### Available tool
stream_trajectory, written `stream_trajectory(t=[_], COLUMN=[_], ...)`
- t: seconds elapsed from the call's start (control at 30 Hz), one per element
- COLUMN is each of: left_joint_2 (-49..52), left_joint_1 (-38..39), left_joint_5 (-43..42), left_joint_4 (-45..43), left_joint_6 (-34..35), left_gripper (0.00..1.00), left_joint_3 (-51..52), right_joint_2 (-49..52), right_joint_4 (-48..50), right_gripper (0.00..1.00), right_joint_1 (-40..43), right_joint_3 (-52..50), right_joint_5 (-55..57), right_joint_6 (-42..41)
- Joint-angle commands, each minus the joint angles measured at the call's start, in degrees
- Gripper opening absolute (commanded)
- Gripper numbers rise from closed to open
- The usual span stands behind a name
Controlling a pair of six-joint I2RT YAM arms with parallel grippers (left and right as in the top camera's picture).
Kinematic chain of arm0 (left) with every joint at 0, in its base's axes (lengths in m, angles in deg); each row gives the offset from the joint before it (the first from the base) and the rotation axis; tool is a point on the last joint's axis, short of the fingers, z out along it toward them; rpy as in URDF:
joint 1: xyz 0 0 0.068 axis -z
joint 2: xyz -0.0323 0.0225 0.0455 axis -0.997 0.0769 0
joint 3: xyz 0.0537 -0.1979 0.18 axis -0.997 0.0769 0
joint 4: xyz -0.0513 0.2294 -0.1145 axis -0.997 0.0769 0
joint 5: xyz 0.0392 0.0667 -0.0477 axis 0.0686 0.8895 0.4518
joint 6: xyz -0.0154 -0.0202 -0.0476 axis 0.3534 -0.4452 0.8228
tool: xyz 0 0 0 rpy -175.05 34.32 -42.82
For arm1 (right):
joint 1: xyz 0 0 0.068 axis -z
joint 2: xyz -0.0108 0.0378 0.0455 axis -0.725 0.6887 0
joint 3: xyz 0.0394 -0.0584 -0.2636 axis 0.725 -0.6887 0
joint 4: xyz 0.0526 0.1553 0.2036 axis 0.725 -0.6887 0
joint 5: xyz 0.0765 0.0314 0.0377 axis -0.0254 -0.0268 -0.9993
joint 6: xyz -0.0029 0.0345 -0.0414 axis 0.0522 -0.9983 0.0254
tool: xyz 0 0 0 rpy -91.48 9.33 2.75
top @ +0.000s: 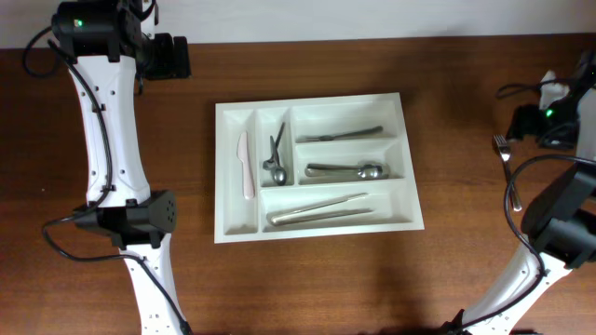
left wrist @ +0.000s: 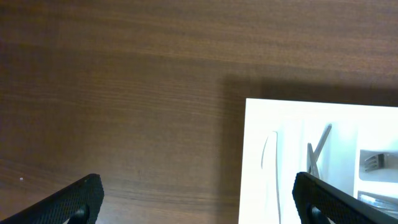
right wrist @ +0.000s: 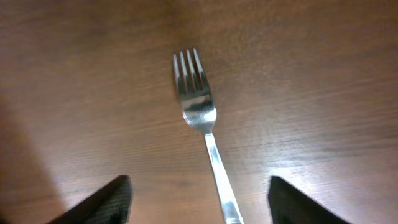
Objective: Pack container
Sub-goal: 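Return the right gripper to the remaining fork and grasp it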
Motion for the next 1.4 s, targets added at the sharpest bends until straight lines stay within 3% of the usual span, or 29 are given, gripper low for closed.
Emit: stream_trajectory(t=[0.0,0.2,0.37,0.53,0.6,1.13,1.37], left_joint_2=[-0.37,-0.37,-0.37,-0.37,-0.37,-0.37,-0.37], left_joint_1=[-0.02,-0.02,-0.02,-0.02,-0.02,-0.02,-0.02], left_joint_5=[0.24,0.22,0.22,0.24,0.22,0.24,0.24], left_joint_4=[0.04,0.04,0.04,0.04,0.04,0.04,0.04], left_joint_6=[0.55,0.55,0.55,0.55,0.55,0.55,0.55], left_gripper=[0.99,0.99,0.99,0.99,0.99,0.99,0.99], left_joint_3=[-0.74,-0.74,-0.74,-0.74,-0.74,-0.74,-0.74], right_joint_2=[-1.03,-1.03,-1.03,-1.03,-1.03,-3.89,-8.72], right_joint_4=[4.44,12.66,16.52,17.22,17.25,11.1,9.62], right_gripper=[0.68,0.64,0.49,0.13,0.06,0.04,0.04], right_joint_1=[0.07,0.2,0.24,0.22,0.22,-0.24,-5.66], right_joint_3=[-7.43,-16.52,-20.13,-20.76,-20.74,-12.33,-10.03], right_joint_5=[0.98,1.38,1.38,1.36,1.38,-3.8,-5.81], right_joint_6=[-0.26,-0.28,-0.52,-0.52,-0.81,-3.82,-8.68])
